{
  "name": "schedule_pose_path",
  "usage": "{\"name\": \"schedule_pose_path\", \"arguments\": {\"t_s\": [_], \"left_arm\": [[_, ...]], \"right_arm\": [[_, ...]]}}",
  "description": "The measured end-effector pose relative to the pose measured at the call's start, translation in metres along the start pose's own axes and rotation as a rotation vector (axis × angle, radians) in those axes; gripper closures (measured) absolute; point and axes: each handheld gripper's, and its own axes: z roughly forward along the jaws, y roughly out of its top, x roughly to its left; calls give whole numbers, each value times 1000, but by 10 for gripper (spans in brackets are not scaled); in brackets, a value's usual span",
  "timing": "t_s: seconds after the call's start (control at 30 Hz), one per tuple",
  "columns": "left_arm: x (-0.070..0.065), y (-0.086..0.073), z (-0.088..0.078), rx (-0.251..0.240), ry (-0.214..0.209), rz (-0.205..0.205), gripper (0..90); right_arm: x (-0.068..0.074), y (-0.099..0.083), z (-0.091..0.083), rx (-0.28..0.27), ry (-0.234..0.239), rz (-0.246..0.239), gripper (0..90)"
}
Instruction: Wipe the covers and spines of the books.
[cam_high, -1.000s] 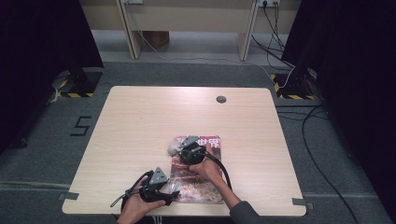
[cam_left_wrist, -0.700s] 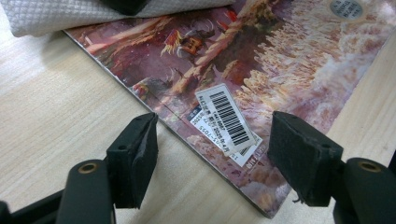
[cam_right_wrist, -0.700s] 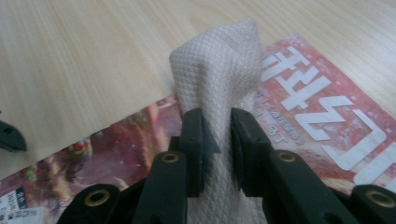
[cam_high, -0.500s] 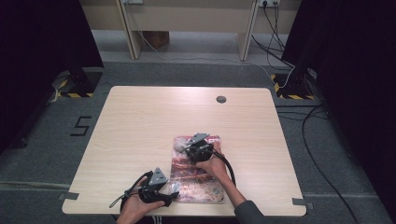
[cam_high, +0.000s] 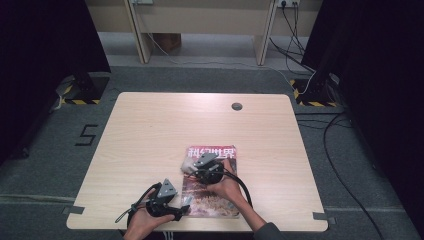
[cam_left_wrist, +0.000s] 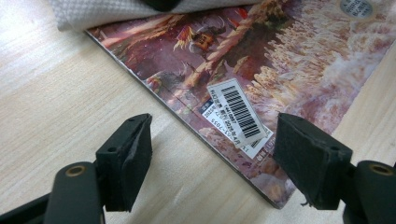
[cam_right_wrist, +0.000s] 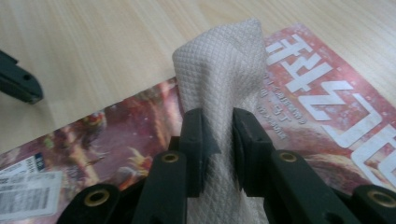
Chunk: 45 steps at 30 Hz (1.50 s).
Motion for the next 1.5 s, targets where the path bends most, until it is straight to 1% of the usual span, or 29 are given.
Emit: {"name": "schedule_pose_path", "arguments": {"t_s": [0.1,0.17,0.23,0.3,0.4,0.53,0.73,0.83,0.9,1.0,1.07,1.23,1.27,1.3,1.4,1.43,1.5], "left_arm": [[0,0,0,0,0,0,275],[1,0,-1,-1,0,-5,275],[1,0,-1,-1,1,-6,274],[0,0,-2,-5,1,-5,273],[1,-1,-2,-5,2,-8,270],[1,-1,-3,-5,3,-8,269],[2,-2,-3,-4,3,-9,269],[2,-2,-4,-9,7,-10,270],[2,-2,-4,-7,4,-9,271],[2,-2,-4,-6,4,-6,277],[1,-2,-4,-5,3,-3,281],[1,-2,-4,-9,0,-4,285],[1,-2,-4,-9,-2,-4,287],[1,-2,-4,-5,0,-3,287],[0,-2,-4,-7,-6,0,292],[0,-2,-5,-7,-7,3,294],[-1,-2,-5,-9,-9,11,308]], "right_arm": [[4,-3,-3,-3,15,2,753],[5,-5,-5,-4,24,-20,753],[5,-7,-6,-6,34,-10,754],[3,-9,-8,-10,33,-9,755],[-2,-14,-12,-7,22,14,754],[-11,-21,-18,-7,2,34,754],[-26,-31,-27,1,-36,78,754],[-33,-36,-30,5,-63,105,754],[-39,-38,-33,10,-84,110,754],[-48,-44,-38,14,-115,140,755],[-54,-48,-41,15,-127,156,755],[-70,-57,-48,20,-186,198,754],[-73,-59,-49,21,-197,201,755],[-76,-61,-51,20,-204,215,754],[-83,-65,-53,16,-216,238,752],[-84,-66,-54,14,-215,251,752],[-83,-66,-54,14,-219,250,755]]}}
